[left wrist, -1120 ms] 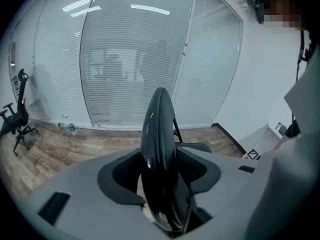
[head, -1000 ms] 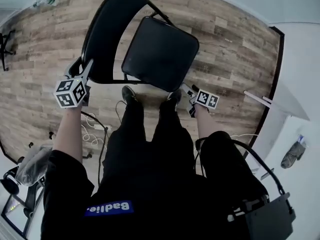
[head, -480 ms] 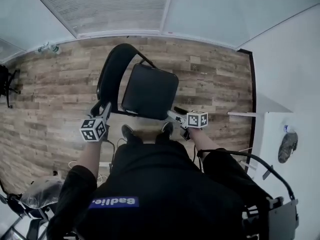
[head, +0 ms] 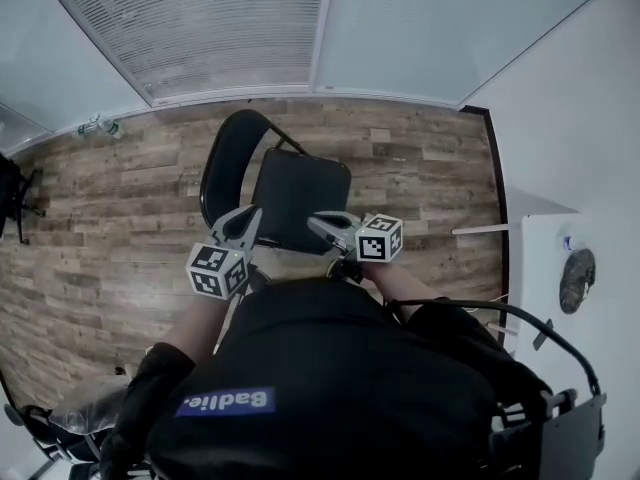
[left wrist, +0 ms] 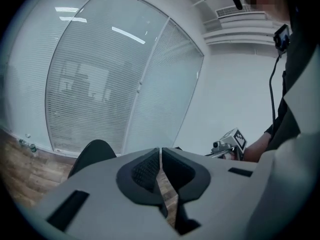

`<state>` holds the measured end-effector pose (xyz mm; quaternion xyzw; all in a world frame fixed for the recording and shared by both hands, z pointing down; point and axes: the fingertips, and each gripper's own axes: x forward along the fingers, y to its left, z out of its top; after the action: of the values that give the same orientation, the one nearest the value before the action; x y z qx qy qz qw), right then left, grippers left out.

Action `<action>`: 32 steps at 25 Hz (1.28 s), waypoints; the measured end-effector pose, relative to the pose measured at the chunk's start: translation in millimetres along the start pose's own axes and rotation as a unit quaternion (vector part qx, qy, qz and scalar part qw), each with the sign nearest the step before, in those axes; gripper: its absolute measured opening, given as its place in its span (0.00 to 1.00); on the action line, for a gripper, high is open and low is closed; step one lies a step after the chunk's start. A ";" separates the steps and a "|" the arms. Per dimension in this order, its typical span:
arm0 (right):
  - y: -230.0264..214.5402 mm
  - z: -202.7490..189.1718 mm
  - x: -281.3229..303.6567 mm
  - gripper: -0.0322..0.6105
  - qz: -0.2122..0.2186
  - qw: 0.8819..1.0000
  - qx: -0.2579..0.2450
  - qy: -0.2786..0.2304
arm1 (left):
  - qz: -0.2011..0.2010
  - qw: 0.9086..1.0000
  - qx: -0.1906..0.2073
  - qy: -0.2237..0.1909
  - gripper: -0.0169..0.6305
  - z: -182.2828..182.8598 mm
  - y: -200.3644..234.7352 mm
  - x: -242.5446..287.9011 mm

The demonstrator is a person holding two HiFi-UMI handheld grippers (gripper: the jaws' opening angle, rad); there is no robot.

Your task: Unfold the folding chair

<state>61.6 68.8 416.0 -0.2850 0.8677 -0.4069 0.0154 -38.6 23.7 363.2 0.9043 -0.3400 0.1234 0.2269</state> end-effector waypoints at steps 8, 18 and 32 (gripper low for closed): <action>70.8 76.1 -1.4 0.05 0.033 0.989 -0.141 -0.041 | -0.033 0.998 0.004 -0.046 0.04 68.6 -47.9 -0.7; 120.0 137.3 -30.9 0.05 0.009 0.951 -0.288 -0.112 | -0.070 0.988 0.055 -0.122 0.03 117.0 -101.3 -3.9; 118.8 115.9 -35.8 0.05 -0.006 0.954 -0.280 -0.109 | -0.074 0.990 0.056 -0.107 0.03 95.5 -106.8 -9.4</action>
<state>64.2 66.4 246.3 -0.3257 0.9382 -0.1140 0.0270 32.7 52.9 242.1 0.9462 -0.2870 0.0272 0.1468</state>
